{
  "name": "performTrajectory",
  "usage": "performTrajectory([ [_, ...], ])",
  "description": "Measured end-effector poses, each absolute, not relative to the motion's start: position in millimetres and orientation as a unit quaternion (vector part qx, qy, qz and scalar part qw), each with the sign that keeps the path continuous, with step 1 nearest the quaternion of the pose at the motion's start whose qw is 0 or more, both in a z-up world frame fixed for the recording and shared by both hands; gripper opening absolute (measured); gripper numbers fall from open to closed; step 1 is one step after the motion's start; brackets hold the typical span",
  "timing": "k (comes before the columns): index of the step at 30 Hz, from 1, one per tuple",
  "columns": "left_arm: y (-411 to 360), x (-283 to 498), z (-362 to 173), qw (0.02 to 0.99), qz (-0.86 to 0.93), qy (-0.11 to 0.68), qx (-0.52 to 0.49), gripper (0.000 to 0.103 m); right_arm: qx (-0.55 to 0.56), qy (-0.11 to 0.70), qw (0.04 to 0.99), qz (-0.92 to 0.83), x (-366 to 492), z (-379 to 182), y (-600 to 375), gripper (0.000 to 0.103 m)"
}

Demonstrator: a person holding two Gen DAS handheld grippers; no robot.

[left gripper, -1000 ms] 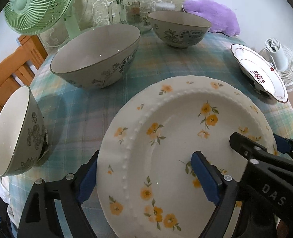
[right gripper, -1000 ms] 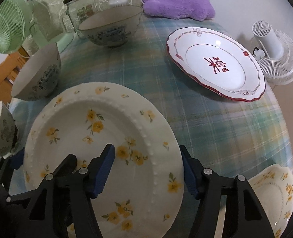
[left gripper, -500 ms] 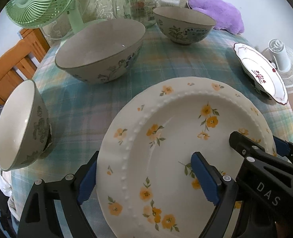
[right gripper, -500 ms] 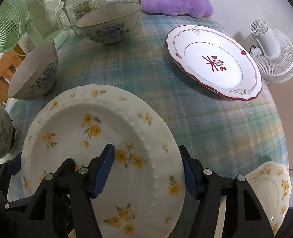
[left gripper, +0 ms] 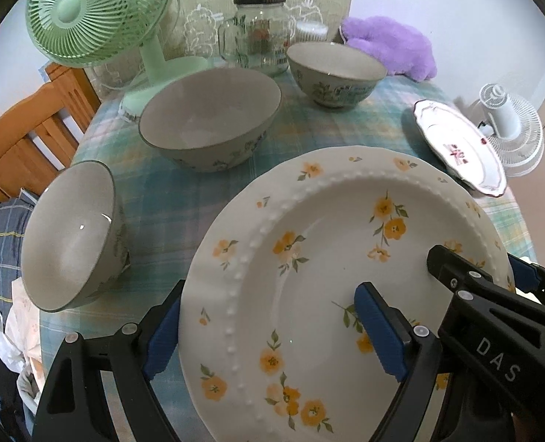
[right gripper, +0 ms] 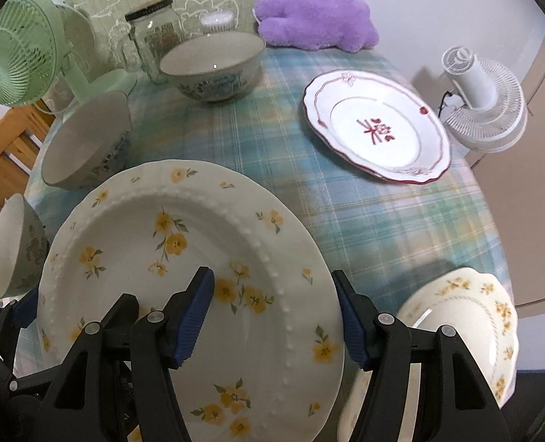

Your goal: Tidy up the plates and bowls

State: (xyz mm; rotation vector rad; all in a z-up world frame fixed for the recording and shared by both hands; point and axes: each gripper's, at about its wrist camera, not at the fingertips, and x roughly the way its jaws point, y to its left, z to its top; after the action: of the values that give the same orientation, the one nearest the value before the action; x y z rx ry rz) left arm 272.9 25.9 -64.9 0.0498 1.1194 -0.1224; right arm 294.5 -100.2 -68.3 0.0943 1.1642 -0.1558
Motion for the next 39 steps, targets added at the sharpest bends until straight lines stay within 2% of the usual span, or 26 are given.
performTrajectory([
  [18, 29.0, 235.6, -36.8, 0.857, -0.097, 0.505, 0.033, 0.088, 0.059, 0.518, 0.845, -0.119, 242.3, -30.3, -93.9, 0.066],
  [39, -45.7, 197.0, -23.9, 0.862, -0.044, 0.506, -0.002, 0.088, 0.033, 0.52, 0.851, -0.067, 220.9, -16.1, -171.7, 0.067],
])
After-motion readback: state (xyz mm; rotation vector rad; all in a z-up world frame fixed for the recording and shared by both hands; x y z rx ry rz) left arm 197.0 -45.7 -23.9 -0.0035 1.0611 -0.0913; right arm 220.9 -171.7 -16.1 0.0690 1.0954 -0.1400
